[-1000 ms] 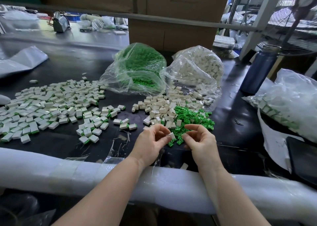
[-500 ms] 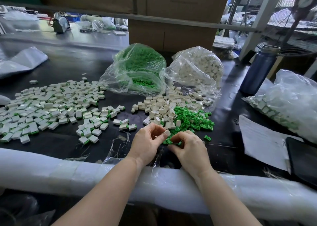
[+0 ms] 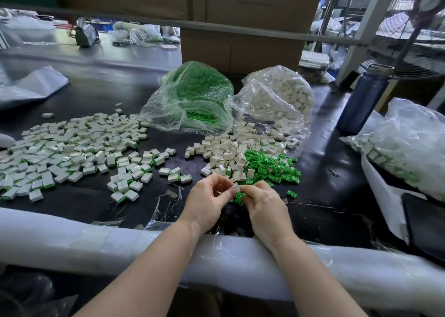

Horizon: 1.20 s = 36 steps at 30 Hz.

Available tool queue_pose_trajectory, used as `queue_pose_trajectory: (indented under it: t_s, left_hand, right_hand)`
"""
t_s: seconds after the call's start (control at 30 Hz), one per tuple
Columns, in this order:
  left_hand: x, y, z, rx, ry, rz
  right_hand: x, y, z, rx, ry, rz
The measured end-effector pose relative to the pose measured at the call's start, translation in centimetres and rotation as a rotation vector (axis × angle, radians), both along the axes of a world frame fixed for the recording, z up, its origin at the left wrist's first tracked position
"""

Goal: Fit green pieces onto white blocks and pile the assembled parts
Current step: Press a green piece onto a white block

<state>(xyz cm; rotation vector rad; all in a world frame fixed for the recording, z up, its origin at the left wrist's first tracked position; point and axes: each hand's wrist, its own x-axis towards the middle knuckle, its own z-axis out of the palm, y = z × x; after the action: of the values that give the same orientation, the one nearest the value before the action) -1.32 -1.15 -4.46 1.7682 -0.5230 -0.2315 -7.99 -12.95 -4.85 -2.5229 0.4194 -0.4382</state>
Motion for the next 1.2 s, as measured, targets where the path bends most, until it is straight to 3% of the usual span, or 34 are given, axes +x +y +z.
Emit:
queue_pose_trajectory:
  t_s: [0.27, 0.5, 0.6, 1.2]
  left_hand:
    - [0.0, 0.0, 0.0, 0.002, 0.022, -0.024]
    - [-0.1, 0.0, 0.2, 0.020, 0.029, -0.066]
    - [-0.2, 0.0, 0.3, 0.025, 0.042, -0.110]
    - [-0.5, 0.2, 0.8, -0.014, 0.086, -0.136]
  right_hand:
    - [0.0, -0.1, -0.1, -0.007, -0.059, 0.000]
    - [-0.8, -1.3, 0.8, 0.674, -0.350, -0.026]
    - [-1.1, -1.3, 0.9, 0.802, -0.357, -0.005]
    - [-1.1, -1.0, 0.9, 0.715, -0.253, 0.044]
